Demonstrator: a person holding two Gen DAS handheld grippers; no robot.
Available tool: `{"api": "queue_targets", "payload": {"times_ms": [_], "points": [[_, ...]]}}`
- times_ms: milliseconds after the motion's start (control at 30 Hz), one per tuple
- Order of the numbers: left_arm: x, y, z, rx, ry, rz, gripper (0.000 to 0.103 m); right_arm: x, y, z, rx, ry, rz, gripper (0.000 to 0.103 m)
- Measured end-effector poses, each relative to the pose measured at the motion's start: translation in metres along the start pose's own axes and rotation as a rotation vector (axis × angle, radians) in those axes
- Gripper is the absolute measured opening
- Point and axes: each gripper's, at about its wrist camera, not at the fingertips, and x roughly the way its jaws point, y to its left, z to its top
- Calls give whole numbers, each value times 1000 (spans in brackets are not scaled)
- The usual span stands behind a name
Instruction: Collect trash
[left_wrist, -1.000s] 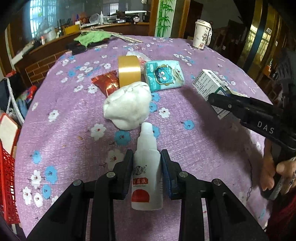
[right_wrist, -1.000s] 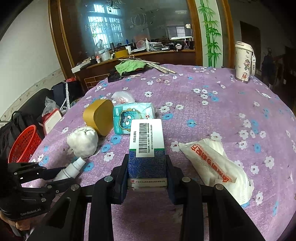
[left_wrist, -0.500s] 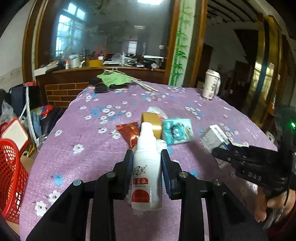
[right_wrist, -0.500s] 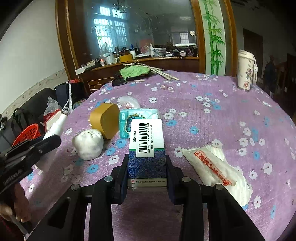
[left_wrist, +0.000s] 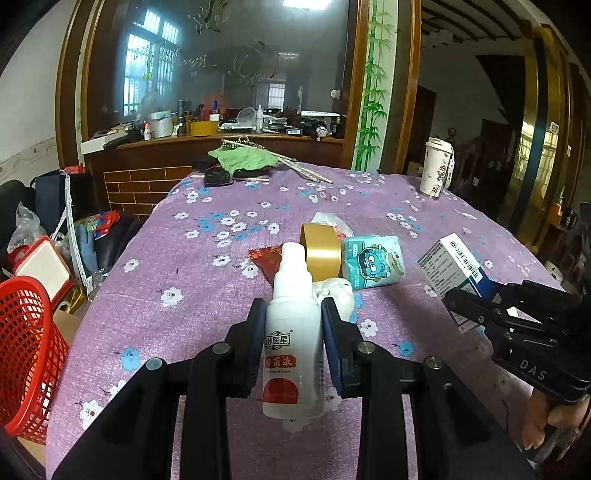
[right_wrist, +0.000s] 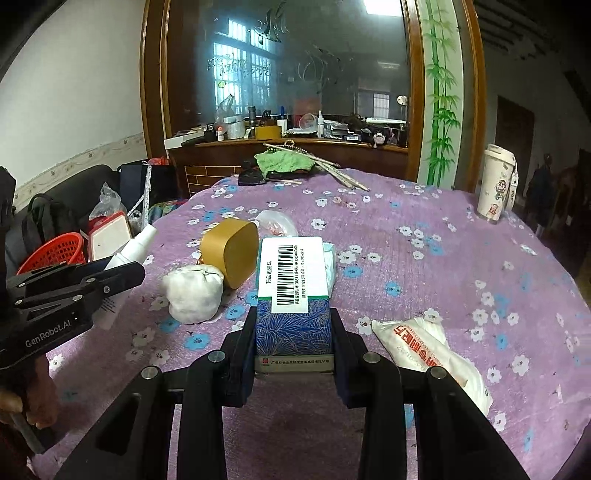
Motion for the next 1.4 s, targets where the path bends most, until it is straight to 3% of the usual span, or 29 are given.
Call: {"api": "queue_targets", "payload": {"times_ms": [500, 700, 900, 1400], "points": [[-4, 1, 1, 4, -23, 8, 29, -12, 12, 6, 70, 39, -39, 36], [-5, 2, 2, 2, -27, 4, 29, -18, 30, 6, 44, -17, -57, 36], [-6, 1, 5, -3, -32, 3, 29, -12, 30, 2, 35, -50, -36, 36], [-6, 1, 5, -3, -29, 5, 29, -7, 25, 0, 54, -35, 2, 37]]}}
